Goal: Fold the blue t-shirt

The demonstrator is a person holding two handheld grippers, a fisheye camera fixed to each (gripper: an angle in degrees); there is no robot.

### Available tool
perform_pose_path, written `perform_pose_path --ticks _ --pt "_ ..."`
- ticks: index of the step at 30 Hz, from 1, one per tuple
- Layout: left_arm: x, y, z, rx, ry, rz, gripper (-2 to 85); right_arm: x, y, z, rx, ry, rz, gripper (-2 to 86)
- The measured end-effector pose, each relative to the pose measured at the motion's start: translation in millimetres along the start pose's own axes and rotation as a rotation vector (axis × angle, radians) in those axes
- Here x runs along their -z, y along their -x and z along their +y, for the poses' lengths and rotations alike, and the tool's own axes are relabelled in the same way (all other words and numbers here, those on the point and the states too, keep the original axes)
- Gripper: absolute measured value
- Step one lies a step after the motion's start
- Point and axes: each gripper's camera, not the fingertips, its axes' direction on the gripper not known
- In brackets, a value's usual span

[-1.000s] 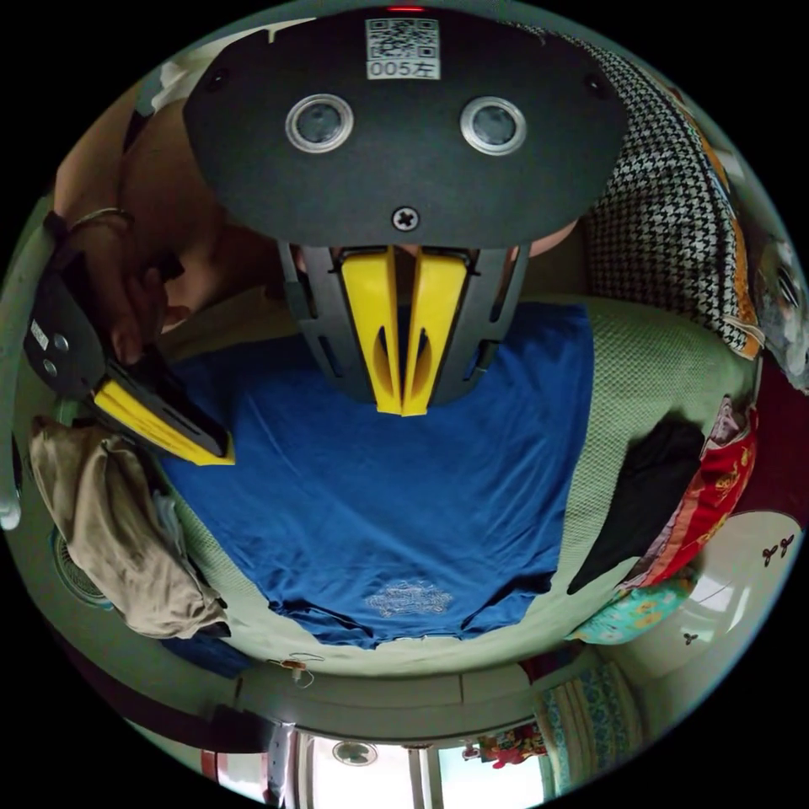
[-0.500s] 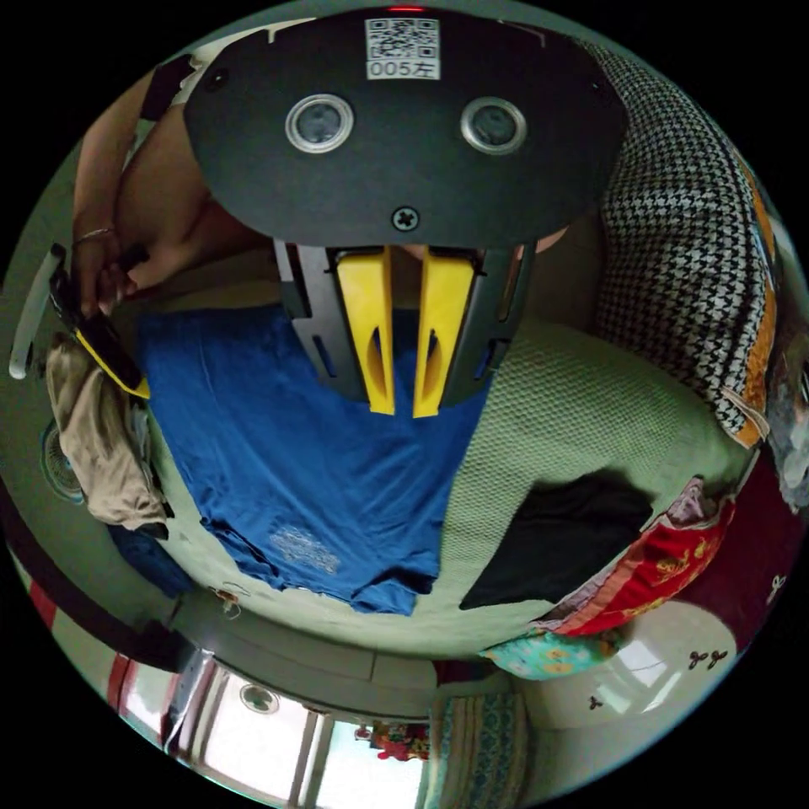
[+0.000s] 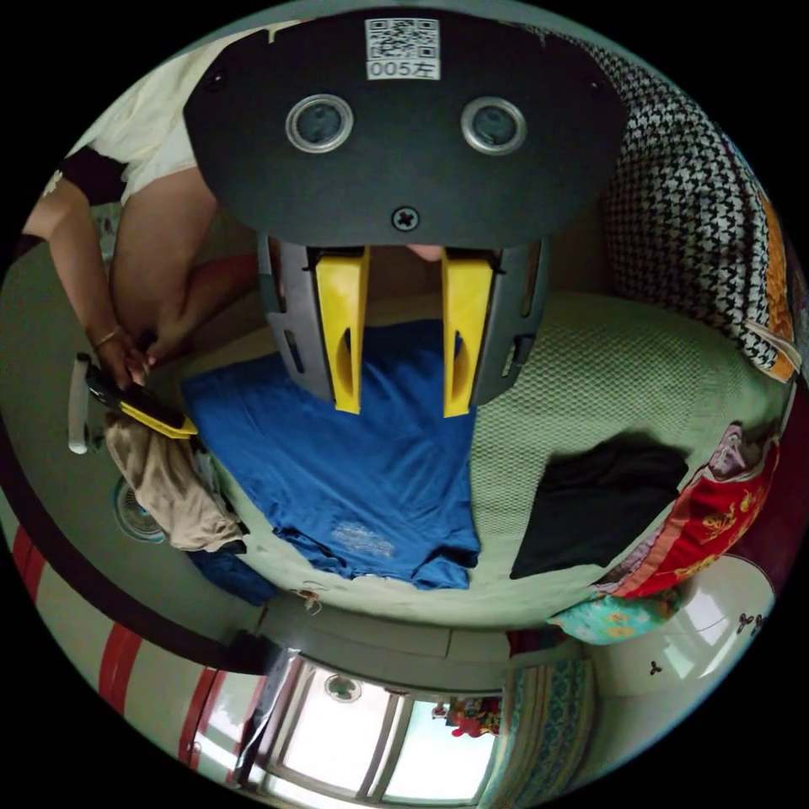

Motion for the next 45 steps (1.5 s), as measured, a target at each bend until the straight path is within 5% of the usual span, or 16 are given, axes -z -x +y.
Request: perform_pose_path --ticks 13,45 --pt "9.5 58.0 5.4 -0.038 0.101 -0.085 21.7 10.3 -17.5 14.5 0.078 0.052 0.022 9.3" --pt "6.6 153.0 -34.8 0.049 0.264 -0.056 18.4 30.6 -71.8 4.8 -0.042 0.142 0.065 7.2"
